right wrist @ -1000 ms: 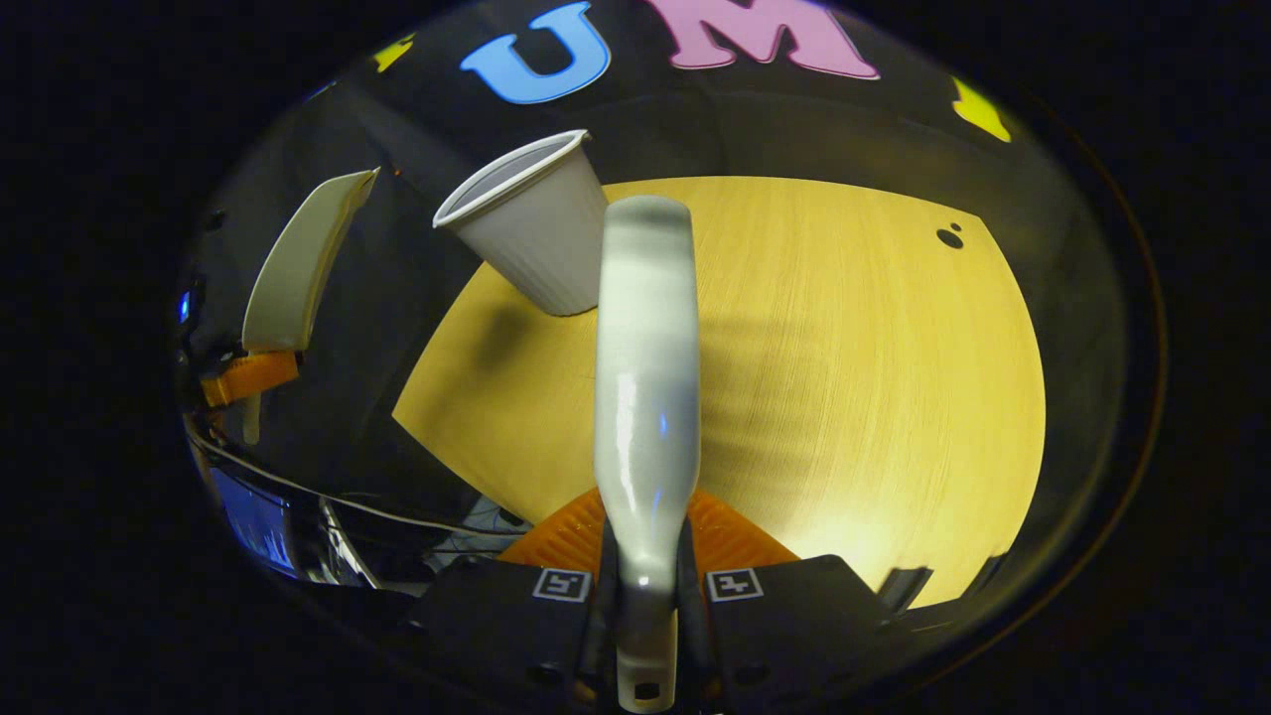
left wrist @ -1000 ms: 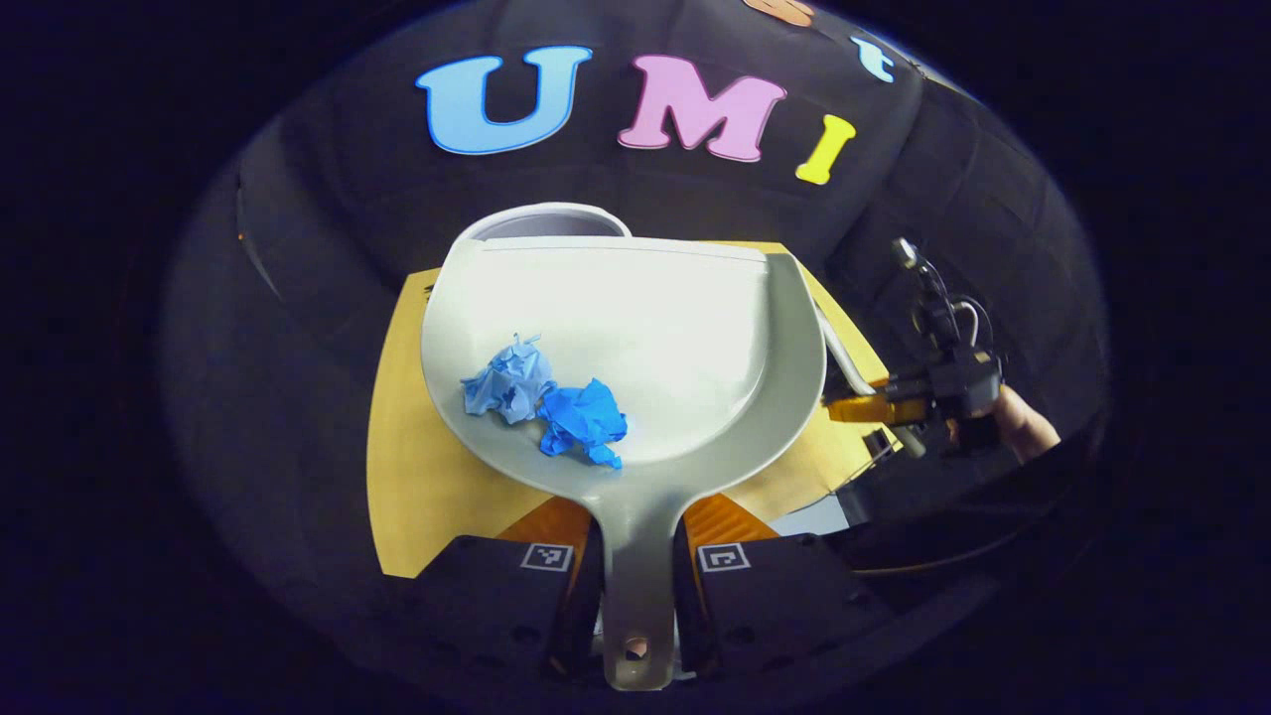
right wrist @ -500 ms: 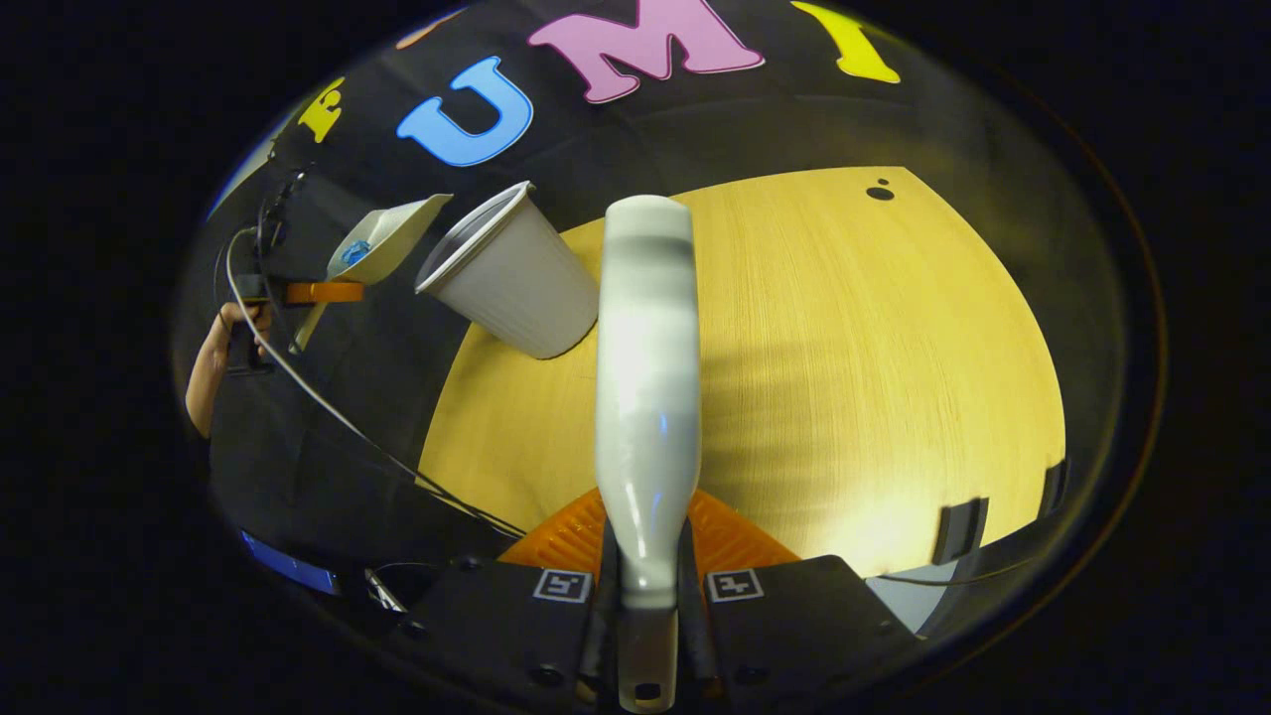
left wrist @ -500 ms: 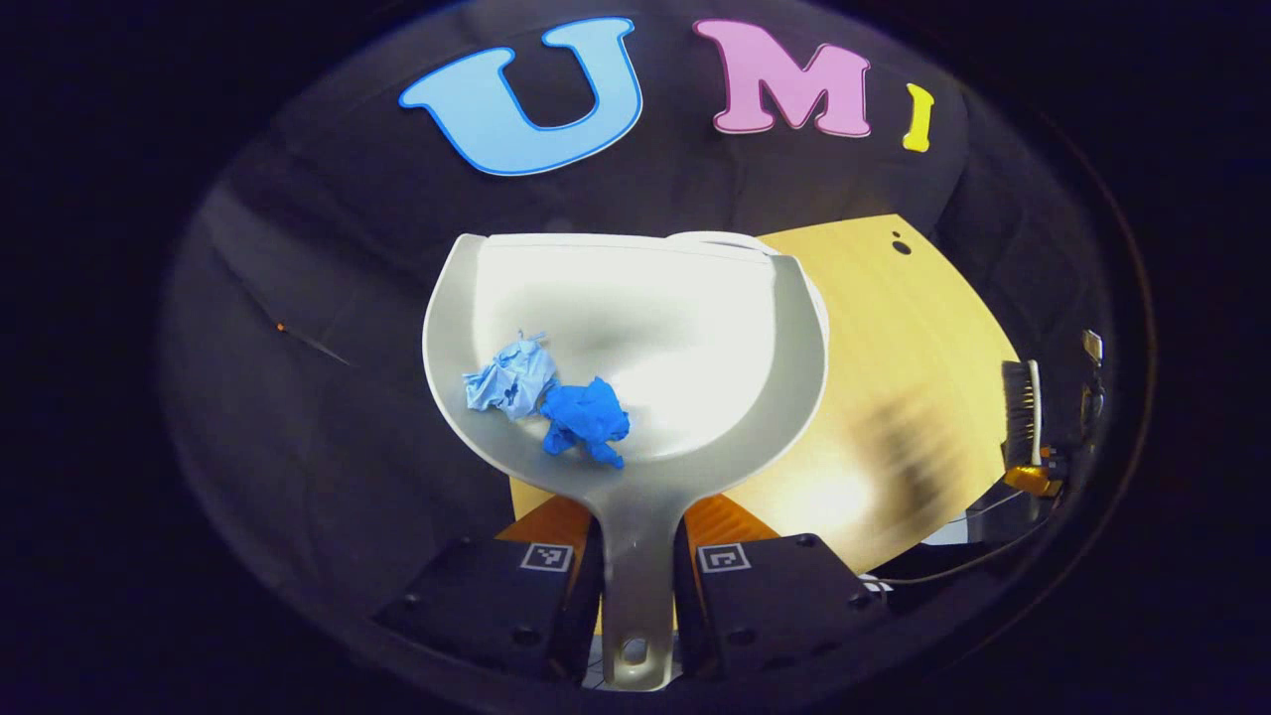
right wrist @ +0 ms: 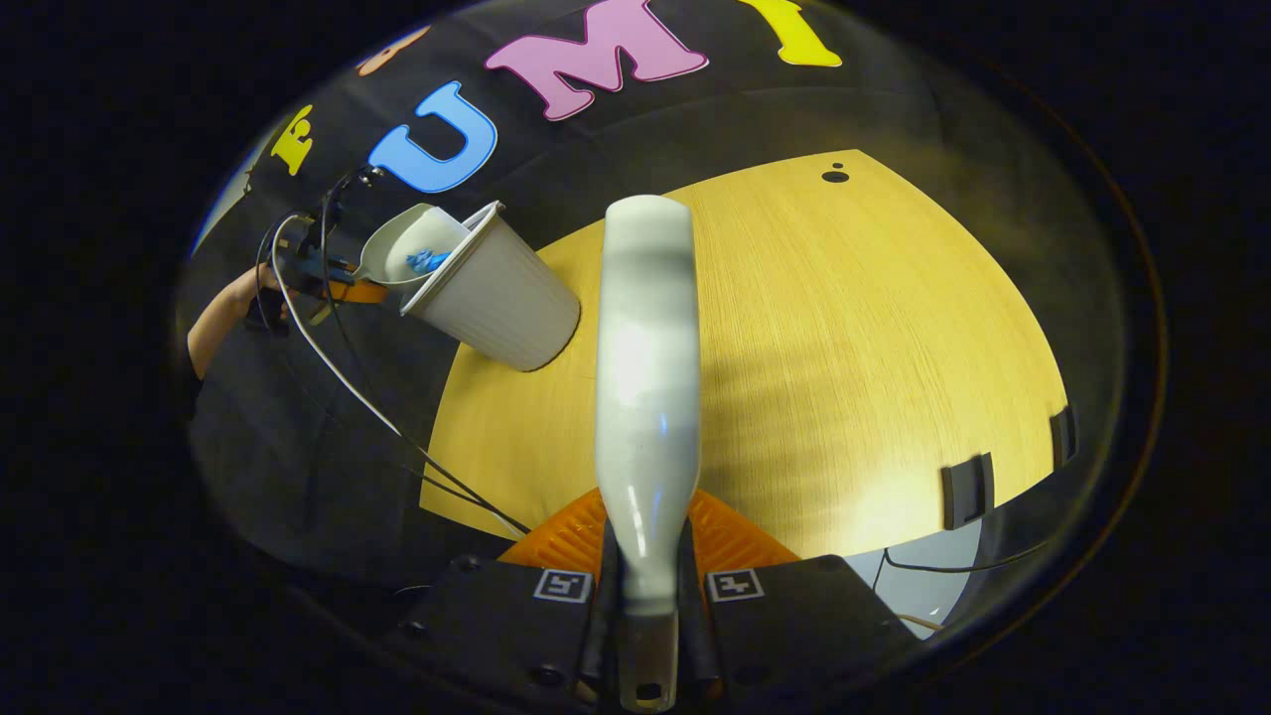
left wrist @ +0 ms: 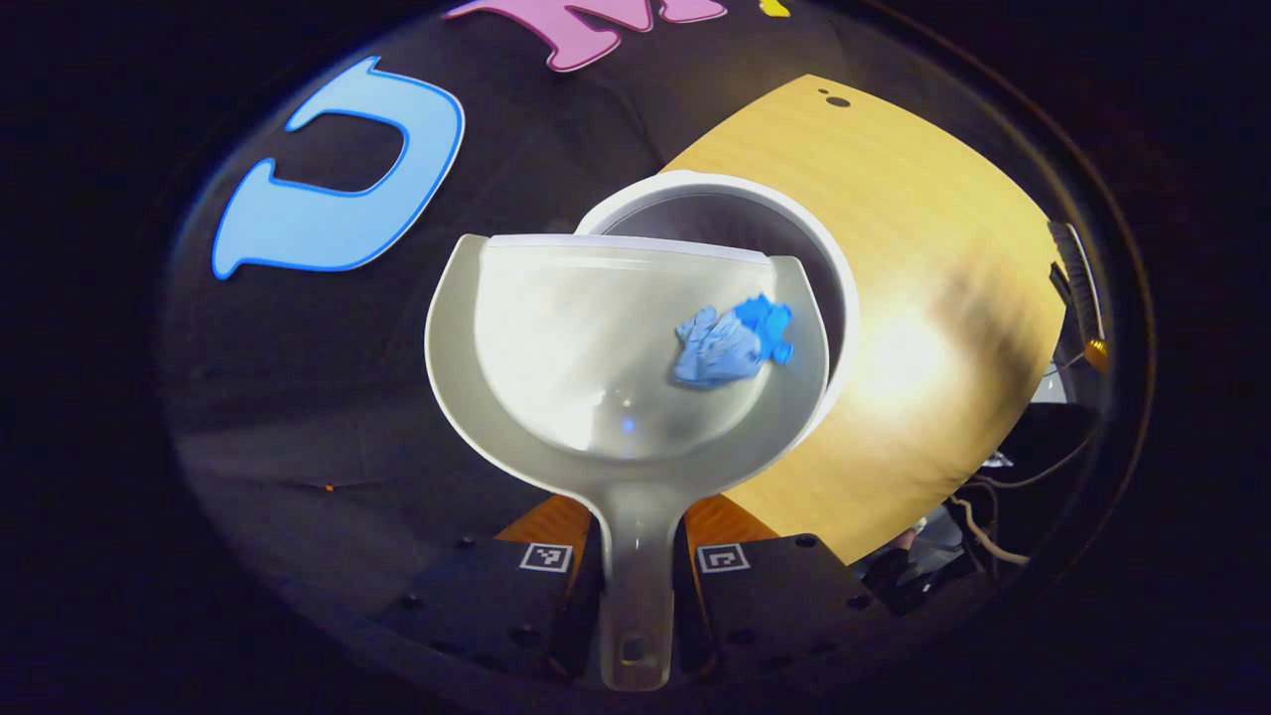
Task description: Pick up the small broom and dustpan from the desktop, sweep the trash into the dustpan with the broom, and then empty the trash into the garbage bin.
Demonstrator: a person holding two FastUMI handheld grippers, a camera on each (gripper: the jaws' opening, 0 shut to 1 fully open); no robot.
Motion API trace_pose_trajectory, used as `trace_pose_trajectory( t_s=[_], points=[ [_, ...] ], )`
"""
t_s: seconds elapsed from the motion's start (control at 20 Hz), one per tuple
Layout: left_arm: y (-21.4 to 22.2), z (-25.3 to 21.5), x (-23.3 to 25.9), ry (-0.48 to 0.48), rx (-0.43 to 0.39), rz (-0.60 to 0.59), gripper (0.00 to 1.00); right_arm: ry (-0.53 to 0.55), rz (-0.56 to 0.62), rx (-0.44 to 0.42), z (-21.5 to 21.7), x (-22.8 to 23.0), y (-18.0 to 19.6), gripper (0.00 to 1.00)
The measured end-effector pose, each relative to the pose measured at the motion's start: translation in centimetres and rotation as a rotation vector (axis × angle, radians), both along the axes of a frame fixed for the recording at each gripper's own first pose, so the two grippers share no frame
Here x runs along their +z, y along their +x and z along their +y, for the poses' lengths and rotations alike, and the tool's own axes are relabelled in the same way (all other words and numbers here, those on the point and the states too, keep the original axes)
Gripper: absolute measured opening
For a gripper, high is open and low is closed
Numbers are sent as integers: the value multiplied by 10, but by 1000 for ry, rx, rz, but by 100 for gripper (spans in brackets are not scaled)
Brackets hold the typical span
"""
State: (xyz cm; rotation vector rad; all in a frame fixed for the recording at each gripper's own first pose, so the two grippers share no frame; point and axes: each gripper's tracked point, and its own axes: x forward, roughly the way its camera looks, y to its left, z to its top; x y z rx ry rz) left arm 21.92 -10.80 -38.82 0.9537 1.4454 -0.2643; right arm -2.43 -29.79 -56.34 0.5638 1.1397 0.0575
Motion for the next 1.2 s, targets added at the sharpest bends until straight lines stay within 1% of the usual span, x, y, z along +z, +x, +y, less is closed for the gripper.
trace_pose_trajectory(
  t_s=[0.1,0.25,0.35,0.45,0.55,0.7,0.8,0.9,1.0,1.1,1.2],
  points=[
    [-20,-14,-22,73,-66,2,29,2,-7,-15,-2,1,0,28],
    [-36,-21,-43,142,-121,12,30,17,-8,-41,-4,2,-1,28],
    [-39,-18,-45,153,-127,1,29,33,-7,-60,-4,2,-2,28],
    [-36,-14,-39,124,-103,-45,30,36,0,-69,-7,1,-1,28],
    [-34,-13,-23,70,-51,-111,29,31,23,-69,-10,-2,0,28],
    [-36,-4,-4,-6,18,-241,29,23,14,-43,-12,0,10,28],
    [-39,-9,11,-98,67,-355,29,7,9,-15,-16,2,17,28],
    [-45,-15,27,-206,85,-418,29,-7,9,9,-19,4,24,28],
    [-42,-15,25,-295,64,-472,29,-19,8,37,-27,9,29,28],
    [-46,-15,20,-401,70,-482,29,-36,11,63,-31,8,35,28],
    [-48,-24,9,-558,110,-423,29,-36,21,78,-31,7,37,28]
  ],
)
